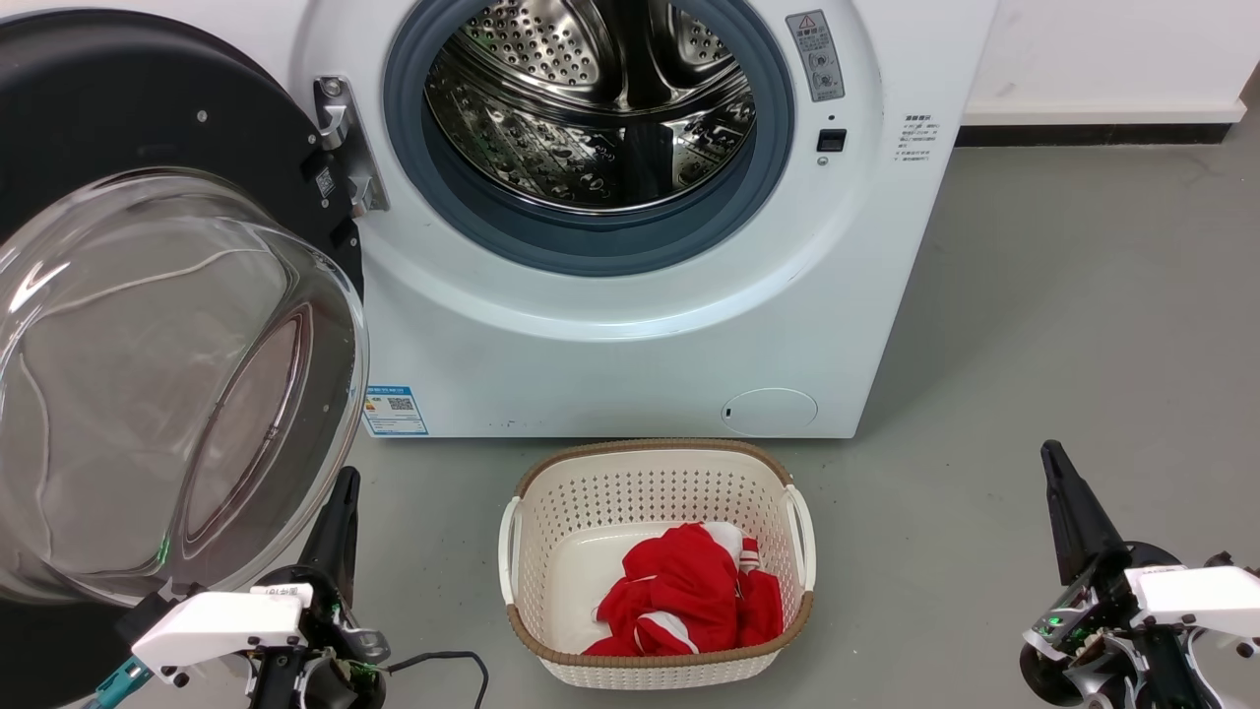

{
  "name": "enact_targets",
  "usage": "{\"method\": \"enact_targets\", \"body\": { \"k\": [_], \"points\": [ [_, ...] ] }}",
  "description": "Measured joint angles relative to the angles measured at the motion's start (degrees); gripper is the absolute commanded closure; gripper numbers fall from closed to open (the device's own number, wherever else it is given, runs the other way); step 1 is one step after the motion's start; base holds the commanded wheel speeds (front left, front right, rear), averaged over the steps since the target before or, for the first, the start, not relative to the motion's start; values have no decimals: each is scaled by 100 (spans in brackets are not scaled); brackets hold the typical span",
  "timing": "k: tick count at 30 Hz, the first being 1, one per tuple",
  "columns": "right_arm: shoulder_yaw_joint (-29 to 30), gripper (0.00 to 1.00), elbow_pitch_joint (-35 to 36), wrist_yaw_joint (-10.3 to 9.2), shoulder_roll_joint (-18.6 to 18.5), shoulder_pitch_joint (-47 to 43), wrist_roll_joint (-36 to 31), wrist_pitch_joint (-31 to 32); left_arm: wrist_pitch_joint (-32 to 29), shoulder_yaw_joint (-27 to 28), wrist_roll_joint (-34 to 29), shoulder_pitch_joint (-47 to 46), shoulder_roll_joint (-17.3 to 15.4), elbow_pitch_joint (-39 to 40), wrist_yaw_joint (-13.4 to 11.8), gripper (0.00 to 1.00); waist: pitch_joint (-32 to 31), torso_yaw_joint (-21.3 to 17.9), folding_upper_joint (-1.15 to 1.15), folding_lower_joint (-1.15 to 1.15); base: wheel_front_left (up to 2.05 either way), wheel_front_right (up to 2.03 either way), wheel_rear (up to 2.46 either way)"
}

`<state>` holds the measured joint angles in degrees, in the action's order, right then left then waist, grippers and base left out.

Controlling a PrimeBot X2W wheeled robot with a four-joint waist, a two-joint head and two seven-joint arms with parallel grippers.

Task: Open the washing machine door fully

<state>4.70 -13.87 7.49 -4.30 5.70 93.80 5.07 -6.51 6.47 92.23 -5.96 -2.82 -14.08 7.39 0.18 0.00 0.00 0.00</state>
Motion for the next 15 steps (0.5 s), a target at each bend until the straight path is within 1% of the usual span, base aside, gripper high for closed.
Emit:
{"method": "enact_targets", "body": {
  "k": [15],
  "points": [
    [31, 100, -4, 0, 24, 2, -5, 10, -5, 1, 13, -5, 0, -2, 0, 100, 0, 0, 0, 0, 0, 0, 0]
  ]
}}
